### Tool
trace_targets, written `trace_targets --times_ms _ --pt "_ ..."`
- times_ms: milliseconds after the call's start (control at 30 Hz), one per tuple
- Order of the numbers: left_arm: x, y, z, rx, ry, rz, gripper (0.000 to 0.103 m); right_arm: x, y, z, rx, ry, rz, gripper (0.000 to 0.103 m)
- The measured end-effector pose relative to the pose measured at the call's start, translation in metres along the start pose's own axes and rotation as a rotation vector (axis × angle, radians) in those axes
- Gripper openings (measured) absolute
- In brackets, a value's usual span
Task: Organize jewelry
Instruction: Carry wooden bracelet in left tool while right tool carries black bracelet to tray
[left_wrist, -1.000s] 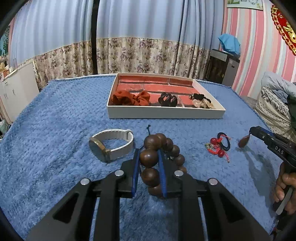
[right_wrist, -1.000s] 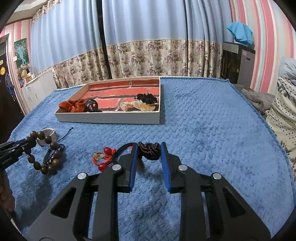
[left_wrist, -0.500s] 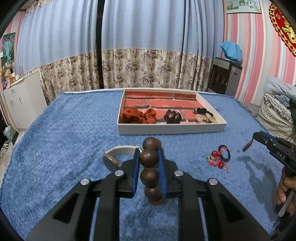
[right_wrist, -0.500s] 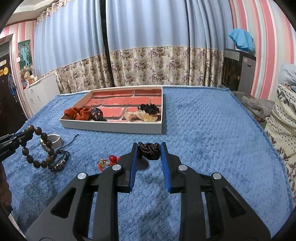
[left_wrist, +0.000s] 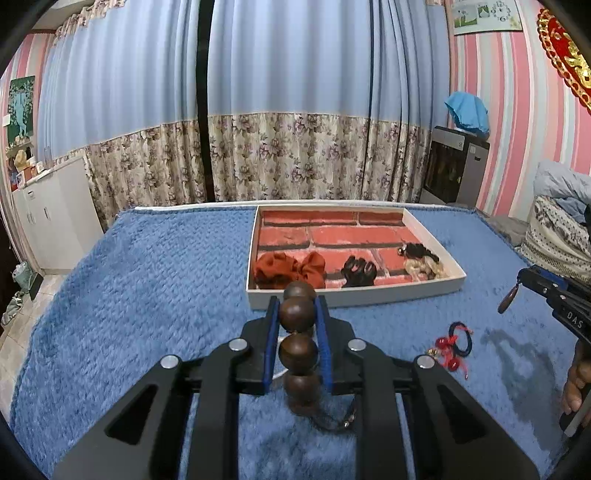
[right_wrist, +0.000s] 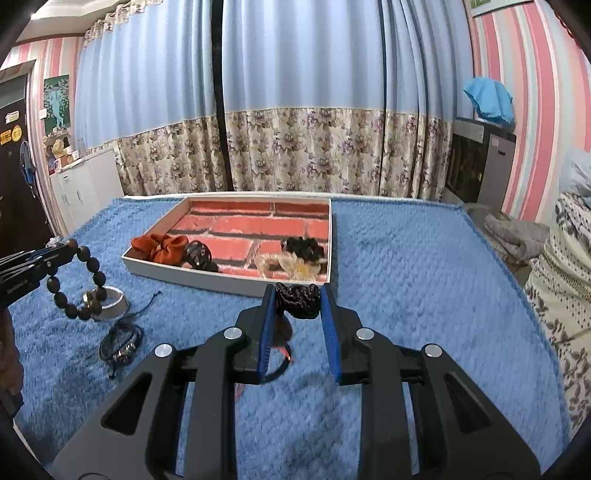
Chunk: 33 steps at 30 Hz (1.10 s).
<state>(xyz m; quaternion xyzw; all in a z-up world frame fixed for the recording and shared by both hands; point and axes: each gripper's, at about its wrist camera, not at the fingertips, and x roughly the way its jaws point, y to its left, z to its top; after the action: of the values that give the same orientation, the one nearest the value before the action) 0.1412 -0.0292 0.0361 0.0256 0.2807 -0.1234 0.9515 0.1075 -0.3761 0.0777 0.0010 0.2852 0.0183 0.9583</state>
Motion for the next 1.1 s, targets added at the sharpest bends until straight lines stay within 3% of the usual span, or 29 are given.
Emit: trace_targets --times_ms 567,1100 --pt "0.032 -0.011 0.05 0.057 -0.061 -0.037 0.02 0.027 0.01 0.039 -0.017 -0.033 0.019 0.025" --pt "0.097 0.001 0.085 0.027 -0.066 -0.039 0.02 0.094 0.012 0.076 -0.029 -0.029 0.03 0.025"
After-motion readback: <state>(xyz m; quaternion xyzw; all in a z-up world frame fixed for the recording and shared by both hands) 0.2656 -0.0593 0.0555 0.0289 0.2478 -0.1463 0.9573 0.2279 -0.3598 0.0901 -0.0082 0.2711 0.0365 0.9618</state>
